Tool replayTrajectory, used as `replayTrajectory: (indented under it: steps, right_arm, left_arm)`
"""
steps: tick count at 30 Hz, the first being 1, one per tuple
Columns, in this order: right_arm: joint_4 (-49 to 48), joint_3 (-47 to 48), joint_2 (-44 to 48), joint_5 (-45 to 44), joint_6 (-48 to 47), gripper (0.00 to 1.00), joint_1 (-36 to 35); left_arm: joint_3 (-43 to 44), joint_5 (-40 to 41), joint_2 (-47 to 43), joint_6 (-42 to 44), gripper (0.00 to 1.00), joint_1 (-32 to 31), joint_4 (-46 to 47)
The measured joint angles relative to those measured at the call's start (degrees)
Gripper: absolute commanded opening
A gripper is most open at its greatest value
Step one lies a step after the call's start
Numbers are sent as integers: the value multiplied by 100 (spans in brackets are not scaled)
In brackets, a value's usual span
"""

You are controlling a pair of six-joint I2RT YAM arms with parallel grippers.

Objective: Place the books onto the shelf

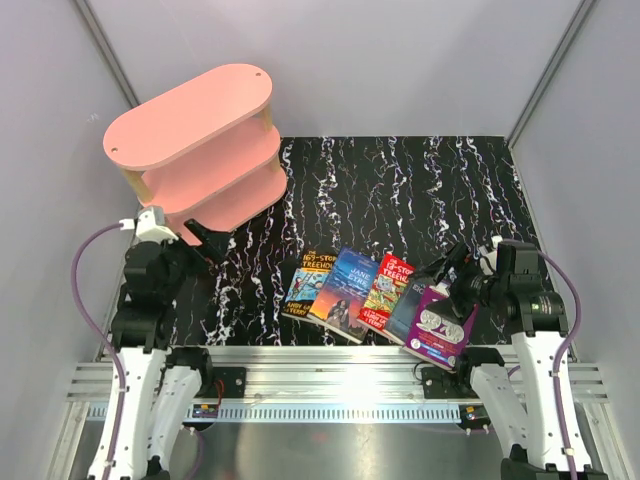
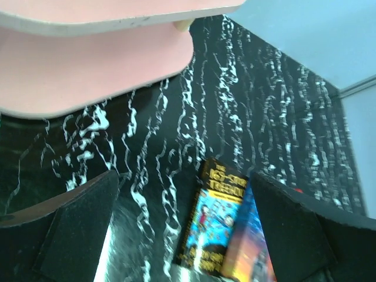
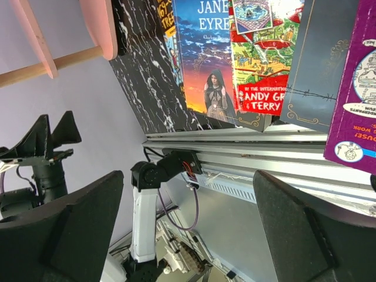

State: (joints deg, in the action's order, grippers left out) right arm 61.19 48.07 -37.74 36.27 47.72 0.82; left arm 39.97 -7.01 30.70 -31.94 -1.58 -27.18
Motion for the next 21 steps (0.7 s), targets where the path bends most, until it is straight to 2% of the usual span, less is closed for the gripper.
replayTrajectory:
  steps: [3, 5, 8, 13, 17, 21]
  right_arm:
    - [17, 17, -4, 28, -44, 100, -2]
    - [120, 129, -118, 11, -125, 100, -4]
    - [254, 442, -435, -87, -278, 100, -7]
    - [533, 949, -1169, -291, -595, 100, -7]
    - [769, 1029, -1860, -684, -748, 100, -9]
    - [914, 1016, -2144, -1104, -811, 100, -7]
  left_arm:
    - [354, 0, -197, -361, 99, -2, -549]
    - [391, -387, -256, -446, 99, 4, -542]
    - [76, -1172, -308, -675, 99, -9, -240]
    - [-704, -1812, -151, -1473, 99, -11, -170]
    - [-522, -1698, 334, -1423, 99, -210, -732]
    - [-116, -1316, 566, -1191, 99, -883, -1147]
